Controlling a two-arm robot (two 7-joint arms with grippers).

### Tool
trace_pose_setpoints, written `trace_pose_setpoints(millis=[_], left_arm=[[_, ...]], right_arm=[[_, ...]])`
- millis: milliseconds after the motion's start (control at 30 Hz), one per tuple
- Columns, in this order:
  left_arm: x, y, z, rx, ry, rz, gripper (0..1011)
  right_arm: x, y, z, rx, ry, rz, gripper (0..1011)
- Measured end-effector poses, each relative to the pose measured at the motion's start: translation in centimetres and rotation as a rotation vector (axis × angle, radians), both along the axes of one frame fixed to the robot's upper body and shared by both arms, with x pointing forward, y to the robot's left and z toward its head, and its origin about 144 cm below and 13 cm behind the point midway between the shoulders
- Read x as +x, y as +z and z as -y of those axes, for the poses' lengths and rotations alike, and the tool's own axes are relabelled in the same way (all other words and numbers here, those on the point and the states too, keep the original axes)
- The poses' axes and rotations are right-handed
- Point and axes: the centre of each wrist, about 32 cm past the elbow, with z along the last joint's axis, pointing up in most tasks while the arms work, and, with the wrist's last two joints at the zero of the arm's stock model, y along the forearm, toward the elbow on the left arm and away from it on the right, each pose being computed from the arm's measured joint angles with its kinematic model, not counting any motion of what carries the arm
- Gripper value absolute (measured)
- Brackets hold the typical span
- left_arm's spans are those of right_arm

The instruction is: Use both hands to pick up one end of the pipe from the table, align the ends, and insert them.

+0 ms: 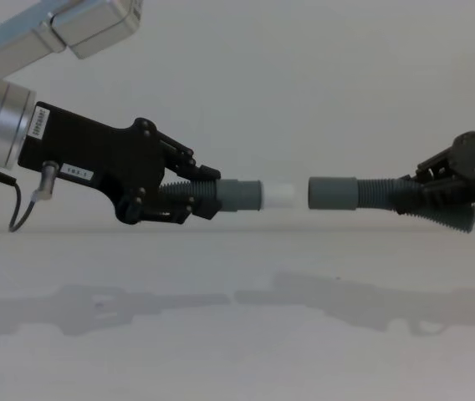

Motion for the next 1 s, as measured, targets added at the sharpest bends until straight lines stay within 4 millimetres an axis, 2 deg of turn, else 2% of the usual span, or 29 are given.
trace_pose_setpoints(millis=[1000], left_arm=[[0.00,0.00,0.00,0.000,0.000,0.000,312]], right_arm=[[0.96,0.57,-0.65,-0.028,0.048,-0.007,192]])
